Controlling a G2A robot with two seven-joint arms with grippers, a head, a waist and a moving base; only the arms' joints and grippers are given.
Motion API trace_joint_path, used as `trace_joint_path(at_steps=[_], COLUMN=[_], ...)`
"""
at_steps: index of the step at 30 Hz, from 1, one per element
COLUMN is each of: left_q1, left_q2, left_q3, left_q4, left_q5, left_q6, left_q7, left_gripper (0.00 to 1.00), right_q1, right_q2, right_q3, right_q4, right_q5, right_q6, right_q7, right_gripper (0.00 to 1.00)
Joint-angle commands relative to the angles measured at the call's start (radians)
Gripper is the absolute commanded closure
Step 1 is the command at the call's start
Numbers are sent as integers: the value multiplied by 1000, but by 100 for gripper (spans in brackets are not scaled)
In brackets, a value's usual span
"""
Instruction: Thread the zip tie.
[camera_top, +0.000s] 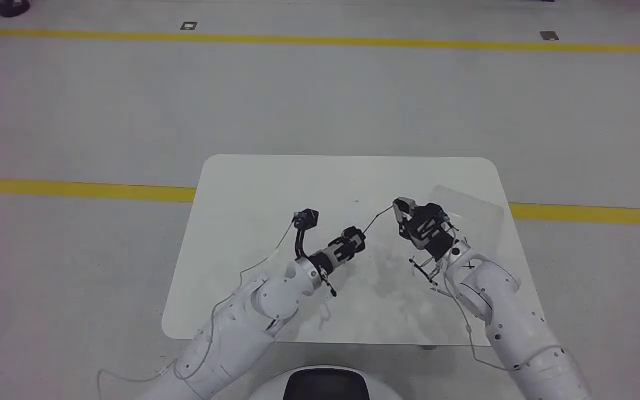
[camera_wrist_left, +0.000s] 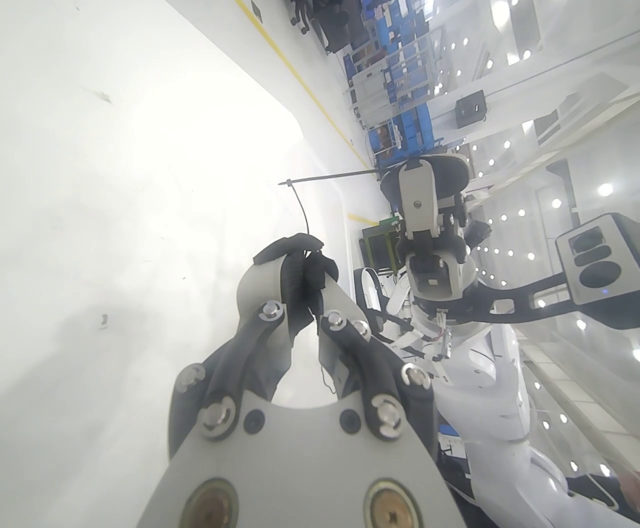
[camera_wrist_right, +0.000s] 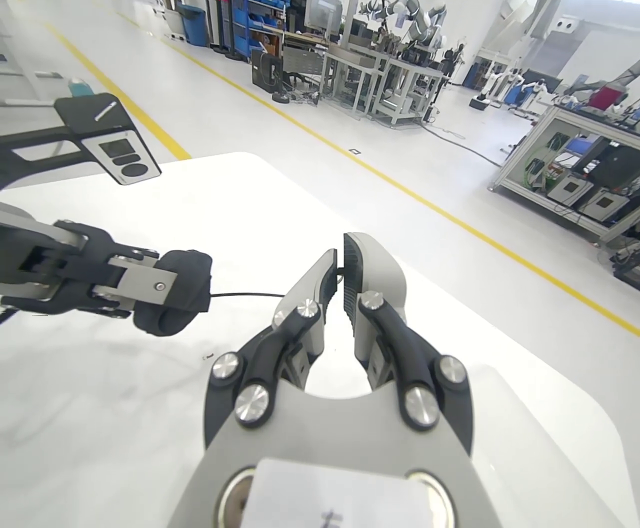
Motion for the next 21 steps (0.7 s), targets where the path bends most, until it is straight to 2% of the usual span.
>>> trace_joint_path(at_steps=[1, 9, 16, 21], left_q1=[-1, 3, 19, 21], left_q2=[0, 3, 11, 14], left_q3=[1, -2, -14, -16], left_q4=[1, 0, -7, -9], left_q5=[3, 17, 25, 26], left_q6=[-1, -15, -86, -101], left_q7=[-1, -4, -19, -26], left_gripper=[100, 100, 100, 100], right_q1=[9, 34, 49, 57], right_q2=[9, 60, 90, 110], right_q3=[-15, -51, -63, -79], right_q4=[0, -6, 3, 7], right_q5=[32, 114, 190, 212], right_q6=[0, 0, 0, 0], right_q7=[11, 2, 0, -16], right_gripper=[100, 100, 100, 100])
